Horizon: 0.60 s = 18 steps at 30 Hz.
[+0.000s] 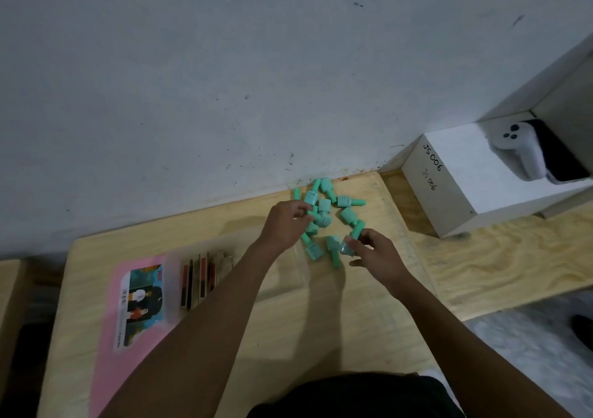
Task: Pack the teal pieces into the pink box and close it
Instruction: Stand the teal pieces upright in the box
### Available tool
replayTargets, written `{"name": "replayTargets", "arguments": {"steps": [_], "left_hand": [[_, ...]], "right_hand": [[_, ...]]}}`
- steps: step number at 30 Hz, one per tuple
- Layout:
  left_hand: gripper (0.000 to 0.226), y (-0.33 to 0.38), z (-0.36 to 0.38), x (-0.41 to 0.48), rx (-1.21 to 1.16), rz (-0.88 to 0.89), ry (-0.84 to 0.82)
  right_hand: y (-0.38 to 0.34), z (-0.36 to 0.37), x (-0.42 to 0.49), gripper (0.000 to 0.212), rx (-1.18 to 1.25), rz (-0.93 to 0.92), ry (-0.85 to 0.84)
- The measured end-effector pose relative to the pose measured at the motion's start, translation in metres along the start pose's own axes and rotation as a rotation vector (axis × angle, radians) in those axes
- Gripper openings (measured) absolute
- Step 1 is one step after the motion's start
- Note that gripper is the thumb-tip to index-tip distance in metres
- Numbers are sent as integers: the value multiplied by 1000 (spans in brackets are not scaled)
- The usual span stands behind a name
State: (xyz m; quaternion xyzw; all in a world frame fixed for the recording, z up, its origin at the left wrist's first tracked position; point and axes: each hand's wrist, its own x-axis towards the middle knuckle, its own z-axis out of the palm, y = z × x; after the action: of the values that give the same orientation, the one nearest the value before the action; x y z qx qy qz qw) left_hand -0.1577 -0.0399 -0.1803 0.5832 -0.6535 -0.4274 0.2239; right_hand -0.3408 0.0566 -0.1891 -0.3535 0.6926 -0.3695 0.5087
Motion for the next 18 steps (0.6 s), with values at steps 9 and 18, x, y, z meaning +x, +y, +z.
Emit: {"name": "replayTargets", "arguments": {"steps": [9, 18], "left_hand": [[16, -11, -54, -28, -326, 12, 179], [21, -37, -80, -48, -150, 55, 295]], "right_hand": [[-25, 23, 1, 2, -169, -204, -79], [-58, 74, 31, 32, -771, -484, -155]]}}
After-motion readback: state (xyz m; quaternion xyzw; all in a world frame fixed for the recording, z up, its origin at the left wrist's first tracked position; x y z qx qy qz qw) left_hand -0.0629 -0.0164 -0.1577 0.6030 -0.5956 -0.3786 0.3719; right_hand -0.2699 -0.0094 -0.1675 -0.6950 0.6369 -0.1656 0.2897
